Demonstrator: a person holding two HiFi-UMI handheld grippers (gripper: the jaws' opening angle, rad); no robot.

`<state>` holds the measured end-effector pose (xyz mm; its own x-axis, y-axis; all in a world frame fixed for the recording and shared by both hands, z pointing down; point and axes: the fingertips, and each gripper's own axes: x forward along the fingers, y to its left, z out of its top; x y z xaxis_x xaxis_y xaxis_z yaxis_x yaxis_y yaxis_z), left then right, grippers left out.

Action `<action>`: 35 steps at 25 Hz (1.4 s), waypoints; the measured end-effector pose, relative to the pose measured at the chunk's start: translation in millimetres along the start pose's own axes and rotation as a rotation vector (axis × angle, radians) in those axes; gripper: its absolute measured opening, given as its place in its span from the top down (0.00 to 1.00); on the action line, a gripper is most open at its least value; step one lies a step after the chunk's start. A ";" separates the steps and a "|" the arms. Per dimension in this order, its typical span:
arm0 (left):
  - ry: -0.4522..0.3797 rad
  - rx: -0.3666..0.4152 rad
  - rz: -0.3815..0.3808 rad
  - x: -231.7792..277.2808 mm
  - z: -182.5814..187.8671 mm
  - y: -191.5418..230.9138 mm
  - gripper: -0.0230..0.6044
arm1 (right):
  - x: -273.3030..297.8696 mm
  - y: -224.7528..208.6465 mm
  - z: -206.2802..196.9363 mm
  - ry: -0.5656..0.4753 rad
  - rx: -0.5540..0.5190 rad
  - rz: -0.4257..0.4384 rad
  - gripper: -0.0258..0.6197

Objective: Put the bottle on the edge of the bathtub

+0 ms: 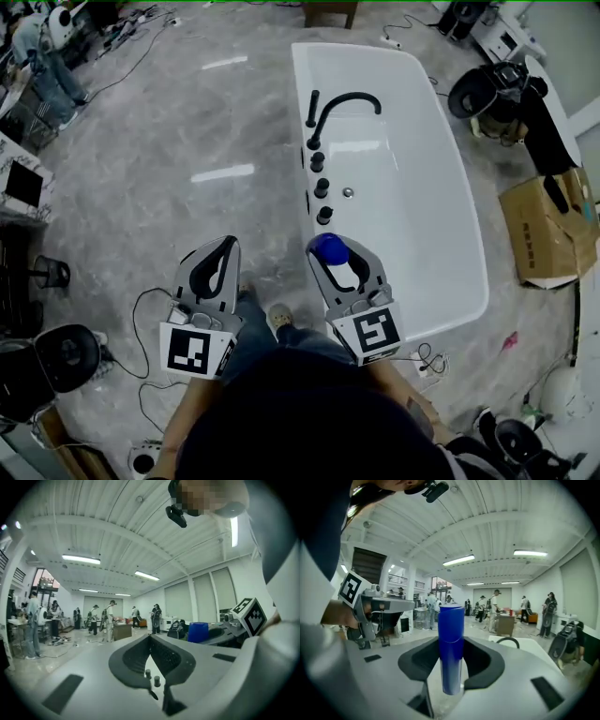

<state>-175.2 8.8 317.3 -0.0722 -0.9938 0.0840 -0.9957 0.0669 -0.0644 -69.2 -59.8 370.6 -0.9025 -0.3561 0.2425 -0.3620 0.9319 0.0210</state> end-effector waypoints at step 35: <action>0.145 0.023 -1.013 244.5 -65.6 -85.9 0.92 | 28.4 -133.0 -120.3 0.290 0.310 -0.762 0.70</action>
<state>-111.2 -234.2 408.6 0.7948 -0.5620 0.2289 -0.5914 -0.8019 0.0848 -18.7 -185.6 491.4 -0.3090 -0.8042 0.5077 -0.9282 0.3714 0.0234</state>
